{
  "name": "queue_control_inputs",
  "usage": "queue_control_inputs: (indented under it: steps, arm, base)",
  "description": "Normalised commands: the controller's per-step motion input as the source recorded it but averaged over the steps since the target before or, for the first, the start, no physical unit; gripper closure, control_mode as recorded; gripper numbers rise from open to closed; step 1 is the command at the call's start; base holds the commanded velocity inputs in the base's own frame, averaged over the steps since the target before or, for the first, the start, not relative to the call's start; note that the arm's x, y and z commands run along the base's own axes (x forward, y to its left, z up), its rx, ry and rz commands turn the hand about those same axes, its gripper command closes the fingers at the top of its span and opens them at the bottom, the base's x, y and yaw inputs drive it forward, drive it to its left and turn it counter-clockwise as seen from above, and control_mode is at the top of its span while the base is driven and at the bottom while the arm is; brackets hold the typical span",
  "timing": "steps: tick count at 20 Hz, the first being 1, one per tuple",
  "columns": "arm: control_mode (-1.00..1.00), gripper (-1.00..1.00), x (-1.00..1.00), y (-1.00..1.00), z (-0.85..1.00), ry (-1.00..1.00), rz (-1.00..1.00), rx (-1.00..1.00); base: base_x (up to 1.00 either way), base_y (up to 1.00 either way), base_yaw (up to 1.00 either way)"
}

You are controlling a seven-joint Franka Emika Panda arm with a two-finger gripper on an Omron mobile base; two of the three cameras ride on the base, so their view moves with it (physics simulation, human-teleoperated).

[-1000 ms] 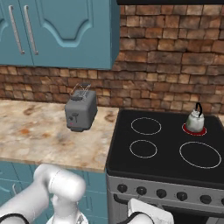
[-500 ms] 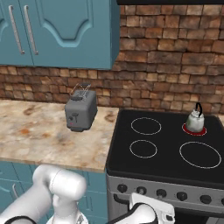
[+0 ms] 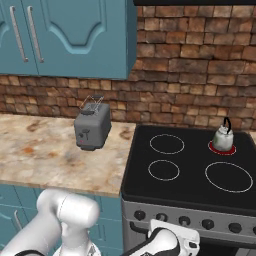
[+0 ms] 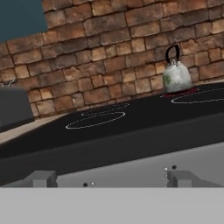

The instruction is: Lower the heat of the kettle.

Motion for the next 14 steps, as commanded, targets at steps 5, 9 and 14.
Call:
queue_control_inputs:
  steps: [5, 9, 14]
  arm:
    - [-1.00, -1.00, 0.00, -0.17, -0.07, 0.00, 0.00, 0.00]
    - [-1.00, -1.00, 0.00, -0.18, -0.05, -0.01, 0.00, 0.00]
    - [-1.00, -1.00, 0.00, 0.00, -0.09, 0.00, 0.00, 0.00]
  base:
    - [0.00, 0.00, 0.00]
    - [0.00, 0.00, 0.00]
    - [0.00, 0.00, 0.00]
